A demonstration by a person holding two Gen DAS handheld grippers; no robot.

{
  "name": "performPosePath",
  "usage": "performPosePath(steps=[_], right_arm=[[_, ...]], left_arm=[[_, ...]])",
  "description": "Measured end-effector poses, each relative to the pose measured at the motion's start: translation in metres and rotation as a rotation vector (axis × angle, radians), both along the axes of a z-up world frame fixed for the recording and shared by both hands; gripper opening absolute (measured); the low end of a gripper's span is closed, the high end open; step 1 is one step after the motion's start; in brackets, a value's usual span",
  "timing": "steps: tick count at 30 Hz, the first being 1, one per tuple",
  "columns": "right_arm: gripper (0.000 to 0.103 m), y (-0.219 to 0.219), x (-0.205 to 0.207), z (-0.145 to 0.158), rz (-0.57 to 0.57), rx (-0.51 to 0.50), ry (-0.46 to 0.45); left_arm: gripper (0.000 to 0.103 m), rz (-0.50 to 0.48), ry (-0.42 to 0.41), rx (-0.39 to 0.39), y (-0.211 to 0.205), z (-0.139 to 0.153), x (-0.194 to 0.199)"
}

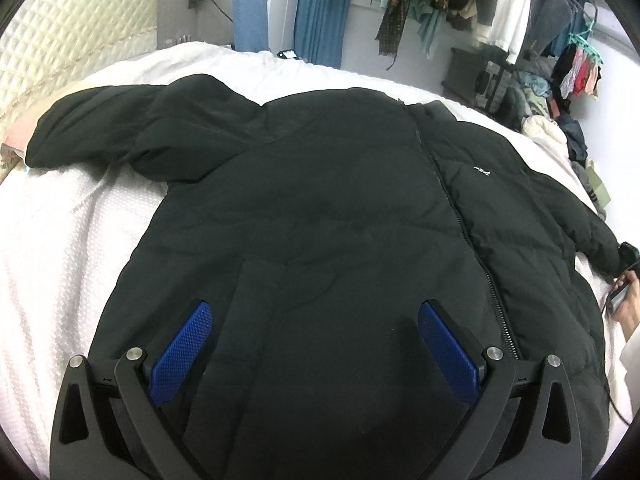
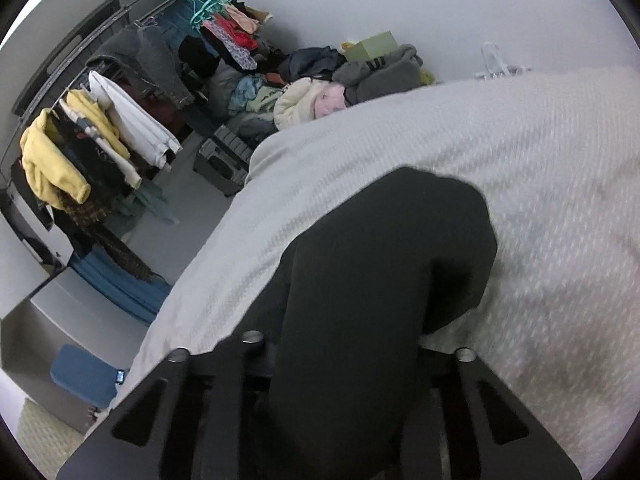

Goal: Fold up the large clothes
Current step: 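Grasp the sleeve cuff nearest the right tool with the right tool, then lift the held sleeve and fold it across the jacket body, release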

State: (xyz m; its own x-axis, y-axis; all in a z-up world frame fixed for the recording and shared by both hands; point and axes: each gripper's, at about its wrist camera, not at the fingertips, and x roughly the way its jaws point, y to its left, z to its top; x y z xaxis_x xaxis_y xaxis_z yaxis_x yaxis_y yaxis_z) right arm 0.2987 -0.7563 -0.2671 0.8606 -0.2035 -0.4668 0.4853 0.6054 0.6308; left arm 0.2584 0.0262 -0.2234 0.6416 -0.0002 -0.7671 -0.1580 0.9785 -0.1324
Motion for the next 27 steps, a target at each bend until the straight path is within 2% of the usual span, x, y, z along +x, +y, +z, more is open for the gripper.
performPosePath(steps=[5,8,10,12,16,19,21,27], right_arm=[[0.008,0.008,-0.005,0.047,-0.001,-0.084,-0.005],[0.007,0.016,-0.015,0.092,-0.011,-0.133,-0.042],[0.006,0.022,-0.017,0.119,-0.006,-0.156,-0.069],[0.006,0.035,-0.016,0.159,0.003,-0.181,-0.097],[0.006,0.086,-0.002,0.244,0.062,-0.301,-0.136],[0.006,0.132,0.004,0.297,0.106,-0.396,-0.148],[0.006,0.165,0.006,0.323,0.145,-0.463,-0.157],[0.007,0.284,0.022,0.377,0.287,-0.605,-0.184]], left_arm=[[0.103,-0.004,-0.024,0.051,-0.002,0.008,-0.008],[0.103,-0.012,-0.052,0.083,-0.001,0.017,-0.014],[0.103,-0.02,-0.068,0.085,0.001,0.025,-0.019],[0.103,-0.017,-0.08,0.078,0.007,0.03,-0.025],[0.103,-0.028,-0.093,0.087,0.017,0.043,-0.035],[0.103,-0.038,-0.103,0.114,0.021,0.049,-0.042],[0.103,-0.042,-0.113,0.145,0.024,0.053,-0.046],[0.103,-0.058,-0.135,0.148,0.043,0.061,-0.056]])
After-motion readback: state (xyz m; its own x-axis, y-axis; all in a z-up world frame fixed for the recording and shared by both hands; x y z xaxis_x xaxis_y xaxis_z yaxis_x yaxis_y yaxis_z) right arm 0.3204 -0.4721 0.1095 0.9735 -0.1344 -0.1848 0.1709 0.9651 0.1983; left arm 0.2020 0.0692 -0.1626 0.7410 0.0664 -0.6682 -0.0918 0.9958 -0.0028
